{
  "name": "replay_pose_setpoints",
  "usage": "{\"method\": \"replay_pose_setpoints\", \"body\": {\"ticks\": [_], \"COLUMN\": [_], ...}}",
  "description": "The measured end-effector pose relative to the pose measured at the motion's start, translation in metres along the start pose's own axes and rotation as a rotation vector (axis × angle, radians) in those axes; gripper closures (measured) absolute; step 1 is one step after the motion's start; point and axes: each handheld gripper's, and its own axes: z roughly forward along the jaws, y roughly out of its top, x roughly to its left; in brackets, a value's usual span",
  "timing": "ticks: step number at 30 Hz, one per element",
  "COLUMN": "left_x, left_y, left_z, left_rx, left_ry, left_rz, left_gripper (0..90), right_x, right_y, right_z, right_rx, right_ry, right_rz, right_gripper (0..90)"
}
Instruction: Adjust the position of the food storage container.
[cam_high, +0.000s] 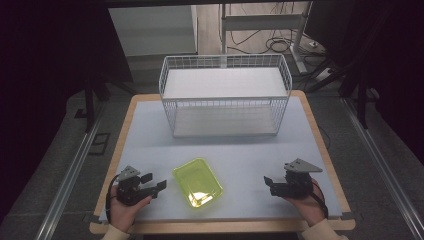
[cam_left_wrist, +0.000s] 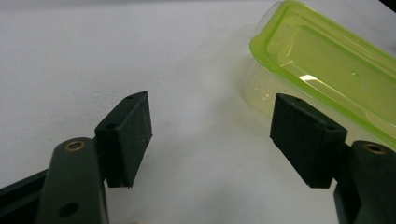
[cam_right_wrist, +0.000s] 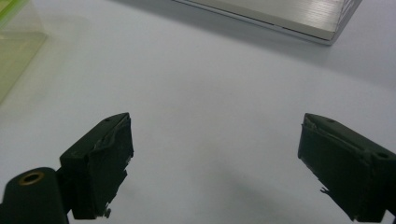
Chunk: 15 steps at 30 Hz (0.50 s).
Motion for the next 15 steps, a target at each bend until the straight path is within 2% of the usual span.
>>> {"method": "replay_pose_setpoints", "body": {"ticks": [10,15], "left_x": [-0.0028,-0.0034], "left_y": [0.0002,0.0022], "left_z": [-0.0040,-0.0057], "left_rx": [-0.006,0.001], "left_ry": [0.013,0.021], "left_rz": [0.012,0.024], "left_gripper": [31.2,36.9], "right_x": [0.0042,0.0042], "right_y": [0.0003,-0.0001], "right_z": [0.0000,0.0015], "right_rx": [0.000,0.003], "right_ry": [-0.006,-0.009], "right_rz": [-0.029,-0.031], "right_gripper": [11.3,11.4]}}
